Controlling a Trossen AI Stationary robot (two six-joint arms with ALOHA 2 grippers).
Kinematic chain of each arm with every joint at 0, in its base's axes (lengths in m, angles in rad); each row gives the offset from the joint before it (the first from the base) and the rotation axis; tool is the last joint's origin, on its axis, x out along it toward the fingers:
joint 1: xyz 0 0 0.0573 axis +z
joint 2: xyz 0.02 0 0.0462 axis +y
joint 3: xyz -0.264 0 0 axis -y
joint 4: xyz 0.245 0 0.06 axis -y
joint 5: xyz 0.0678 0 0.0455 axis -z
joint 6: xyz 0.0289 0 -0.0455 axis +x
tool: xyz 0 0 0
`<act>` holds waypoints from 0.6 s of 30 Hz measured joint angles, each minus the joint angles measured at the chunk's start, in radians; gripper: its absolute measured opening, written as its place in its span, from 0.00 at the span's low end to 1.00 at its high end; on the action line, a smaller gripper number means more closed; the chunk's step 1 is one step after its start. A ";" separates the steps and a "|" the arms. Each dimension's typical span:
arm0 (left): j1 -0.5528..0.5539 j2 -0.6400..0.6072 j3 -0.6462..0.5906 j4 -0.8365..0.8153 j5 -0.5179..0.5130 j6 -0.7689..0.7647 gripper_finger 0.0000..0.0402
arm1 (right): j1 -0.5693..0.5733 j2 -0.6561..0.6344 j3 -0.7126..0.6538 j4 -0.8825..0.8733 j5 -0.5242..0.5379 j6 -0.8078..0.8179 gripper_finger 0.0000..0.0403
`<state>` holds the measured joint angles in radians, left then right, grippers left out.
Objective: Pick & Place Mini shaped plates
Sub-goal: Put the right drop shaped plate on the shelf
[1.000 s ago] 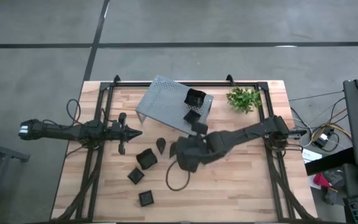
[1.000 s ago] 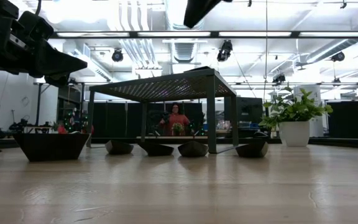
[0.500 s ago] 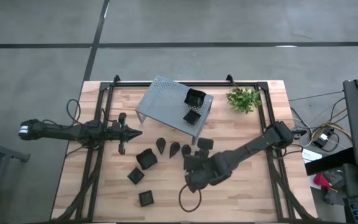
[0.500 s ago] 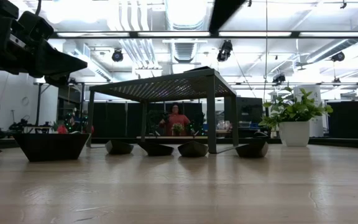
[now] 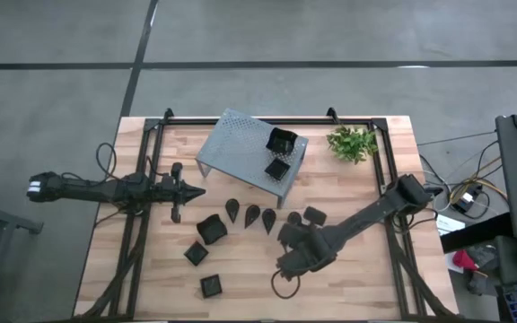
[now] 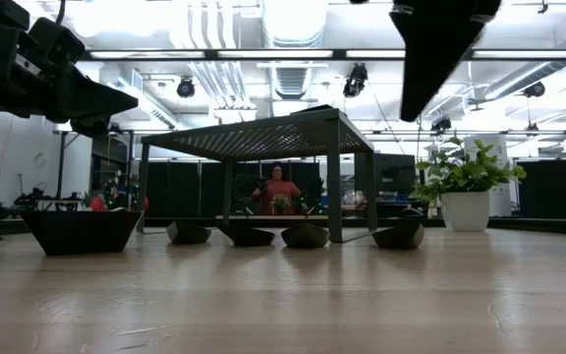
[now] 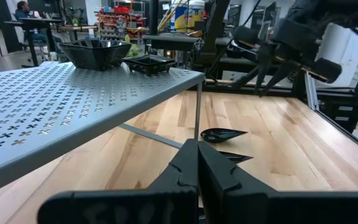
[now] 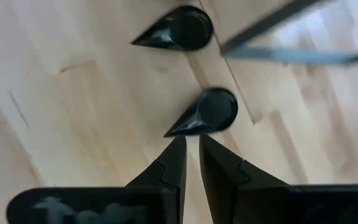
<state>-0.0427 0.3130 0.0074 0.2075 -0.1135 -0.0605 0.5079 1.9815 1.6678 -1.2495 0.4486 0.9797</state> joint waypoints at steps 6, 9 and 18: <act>0.000 0.000 0.000 0.000 0.000 0.000 0.00 | 0.000 -0.098 -0.138 0.060 -0.026 0.256 0.10; 0.000 0.000 0.000 0.000 0.000 0.000 0.00 | -0.011 -0.169 -0.253 0.183 -0.035 0.372 0.10; 0.000 0.000 0.000 -0.002 0.000 0.000 0.00 | -0.084 -0.318 -0.584 0.592 -0.157 0.551 0.10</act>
<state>-0.0428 0.3134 0.0072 0.2053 -0.1135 -0.0603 0.4238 1.6634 1.0835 -0.6574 0.2916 1.5310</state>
